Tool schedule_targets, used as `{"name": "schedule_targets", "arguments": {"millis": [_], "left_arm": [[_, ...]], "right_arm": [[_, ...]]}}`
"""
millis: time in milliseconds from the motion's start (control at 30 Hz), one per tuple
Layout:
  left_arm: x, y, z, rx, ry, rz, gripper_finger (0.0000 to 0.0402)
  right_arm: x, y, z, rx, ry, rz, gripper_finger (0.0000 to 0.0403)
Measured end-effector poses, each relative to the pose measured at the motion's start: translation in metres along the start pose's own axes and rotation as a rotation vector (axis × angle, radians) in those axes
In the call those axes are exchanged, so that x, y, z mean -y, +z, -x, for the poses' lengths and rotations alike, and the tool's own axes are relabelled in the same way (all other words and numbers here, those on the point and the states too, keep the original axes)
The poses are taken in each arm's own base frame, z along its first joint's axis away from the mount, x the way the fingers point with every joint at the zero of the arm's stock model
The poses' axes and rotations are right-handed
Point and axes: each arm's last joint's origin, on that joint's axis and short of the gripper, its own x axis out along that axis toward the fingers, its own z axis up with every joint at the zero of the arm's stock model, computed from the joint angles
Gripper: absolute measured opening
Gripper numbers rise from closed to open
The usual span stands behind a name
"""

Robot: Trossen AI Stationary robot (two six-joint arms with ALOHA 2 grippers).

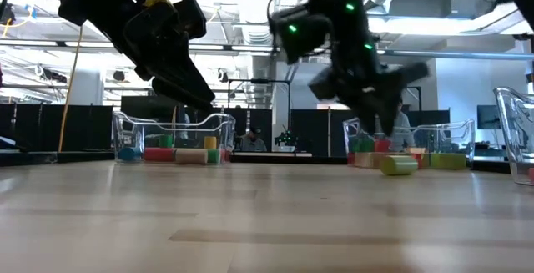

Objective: Sort blocks by size
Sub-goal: Put the light green cylindrical block into the top left transparent bin

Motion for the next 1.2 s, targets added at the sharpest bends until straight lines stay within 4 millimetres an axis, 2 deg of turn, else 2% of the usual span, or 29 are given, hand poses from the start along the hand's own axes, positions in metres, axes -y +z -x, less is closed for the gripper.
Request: {"name": "schedule_targets", "arguments": {"millis": [100,267,600,767,933,1133,1200], "left_arm": [[0.001,0.0,0.0,0.0,-0.003,-0.002,0.0248],[0.002,0.001,0.0,0.009,-0.009,-0.001,0.0248],[0.002,0.002,0.0,0.025,-0.014,0.003,0.0248],[0.002,0.002,0.0,0.026,-0.014,0.003,0.0248],[0.002,0.002,0.0,0.026,-0.014,0.003,0.0248],[0.002,0.002,0.0,0.026,-0.014,0.003,0.0248],[0.002,0.002,0.0,0.027,-0.014,0.003,0.0248]], "right_arm": [[-0.016,-0.006,-0.016,-0.06,-0.012,0.015,0.0228],[-0.025,-0.024,-0.036,-0.096,-0.012,-0.063,0.0271],[-0.045,-0.026,-0.066,-0.008,0.066,-0.007,0.0276],[-0.055,-0.021,-0.067,0.005,0.049,0.023,0.0274],[-0.067,-0.017,-0.062,0.022,0.027,0.067,0.0249],[-0.071,-0.016,-0.061,0.02,0.023,0.081,0.0166],[-0.071,-0.017,-0.061,0.018,0.024,0.081,0.0149]]}}
